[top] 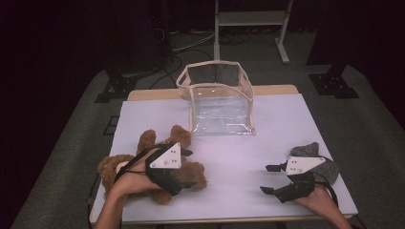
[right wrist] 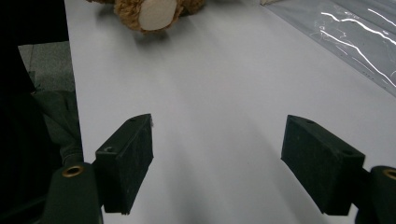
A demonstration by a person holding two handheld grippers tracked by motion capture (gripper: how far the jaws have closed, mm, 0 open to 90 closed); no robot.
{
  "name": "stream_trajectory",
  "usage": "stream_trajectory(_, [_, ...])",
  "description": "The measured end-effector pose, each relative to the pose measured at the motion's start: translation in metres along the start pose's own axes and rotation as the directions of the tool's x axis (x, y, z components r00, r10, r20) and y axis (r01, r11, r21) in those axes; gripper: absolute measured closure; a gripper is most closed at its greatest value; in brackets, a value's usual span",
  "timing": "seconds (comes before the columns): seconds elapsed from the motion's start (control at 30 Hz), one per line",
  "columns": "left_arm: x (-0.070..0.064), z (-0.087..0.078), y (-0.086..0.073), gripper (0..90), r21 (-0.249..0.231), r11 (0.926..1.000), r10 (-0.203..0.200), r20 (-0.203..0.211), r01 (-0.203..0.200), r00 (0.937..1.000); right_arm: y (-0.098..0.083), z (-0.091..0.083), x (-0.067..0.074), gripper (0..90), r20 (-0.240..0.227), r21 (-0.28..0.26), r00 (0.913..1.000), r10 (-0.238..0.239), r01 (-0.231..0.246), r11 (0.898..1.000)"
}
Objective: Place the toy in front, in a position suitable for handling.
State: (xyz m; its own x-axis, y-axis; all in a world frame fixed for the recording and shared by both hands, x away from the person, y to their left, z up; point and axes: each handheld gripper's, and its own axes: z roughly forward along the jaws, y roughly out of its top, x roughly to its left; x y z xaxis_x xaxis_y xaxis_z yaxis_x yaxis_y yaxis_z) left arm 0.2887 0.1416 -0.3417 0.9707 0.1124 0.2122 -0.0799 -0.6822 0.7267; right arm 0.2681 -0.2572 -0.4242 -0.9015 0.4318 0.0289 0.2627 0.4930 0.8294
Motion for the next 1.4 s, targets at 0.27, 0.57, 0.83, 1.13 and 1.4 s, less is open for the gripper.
stream_trajectory(0.27, [0.023,0.024,-0.015,14.1,0.103,0.9933,-0.059,0.065,0.052,0.9961,-0.001,-0.002,0.000,23.8,-0.002,-0.006,1.0000,0.001,-0.001,1.000])
stream_trajectory(0.57, [0.027,0.039,-0.014,20.7,0.187,0.9823,-0.038,0.115,0.016,0.9926,-0.001,-0.001,0.001,23.8,-0.018,0.003,0.9998,-0.001,0.001,1.000])
stream_trajectory(0.83, [0.029,0.049,-0.013,28.9,0.272,0.9623,-0.029,0.134,-0.009,0.9905,-0.002,0.001,0.002,23.8,-0.032,0.012,0.9995,-0.003,0.004,1.000])
stream_trajectory(1.13, [0.022,0.055,-0.013,59.6,0.340,0.9387,0.014,0.136,-0.060,0.9906,-0.002,0.002,0.004,23.8,-0.040,0.019,0.9991,-0.010,0.011,1.000])
stream_trajectory(1.4, [0.016,0.050,-0.016,75.9,0.311,0.9463,0.053,0.118,-0.088,0.9916,-0.001,0.002,0.004,23.8,-0.038,0.019,0.9992,-0.013,0.013,1.000])
